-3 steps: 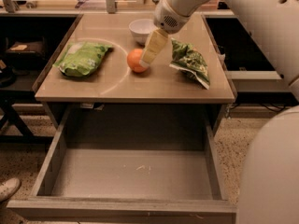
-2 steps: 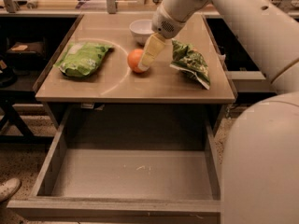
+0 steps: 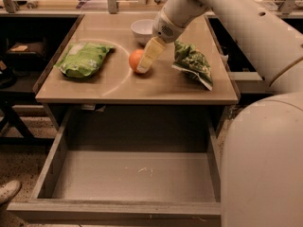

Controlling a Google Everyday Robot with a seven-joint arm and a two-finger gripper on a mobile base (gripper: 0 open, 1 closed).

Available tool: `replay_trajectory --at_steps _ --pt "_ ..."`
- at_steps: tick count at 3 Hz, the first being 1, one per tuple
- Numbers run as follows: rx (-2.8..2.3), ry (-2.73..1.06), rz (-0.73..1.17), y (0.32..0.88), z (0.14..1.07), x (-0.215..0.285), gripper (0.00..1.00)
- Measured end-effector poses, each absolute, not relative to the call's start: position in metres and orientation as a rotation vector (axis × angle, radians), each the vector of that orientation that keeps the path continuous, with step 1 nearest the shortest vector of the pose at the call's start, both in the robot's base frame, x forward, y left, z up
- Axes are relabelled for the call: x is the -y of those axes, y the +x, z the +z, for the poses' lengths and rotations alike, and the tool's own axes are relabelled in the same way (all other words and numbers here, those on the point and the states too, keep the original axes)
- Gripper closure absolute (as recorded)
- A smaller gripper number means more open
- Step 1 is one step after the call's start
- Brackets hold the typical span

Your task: Place orange into top drawer

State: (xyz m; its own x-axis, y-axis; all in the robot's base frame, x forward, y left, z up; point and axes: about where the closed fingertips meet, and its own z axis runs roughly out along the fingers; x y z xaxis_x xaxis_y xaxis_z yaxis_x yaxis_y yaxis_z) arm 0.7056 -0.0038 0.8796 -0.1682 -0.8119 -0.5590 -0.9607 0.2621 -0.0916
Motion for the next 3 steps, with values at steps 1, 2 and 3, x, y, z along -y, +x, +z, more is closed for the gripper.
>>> replay_trajectory --at_steps 1,2,3 --pt "-2.059 -1.545 0.459 0.718 0.866 -0.002 0.00" --pt "-2.059 -1.546 0.460 0.718 0.865 -0.002 0.00" --pt "-2.090 -1.536 0.505 0.716 0.848 -0.011 0.00"
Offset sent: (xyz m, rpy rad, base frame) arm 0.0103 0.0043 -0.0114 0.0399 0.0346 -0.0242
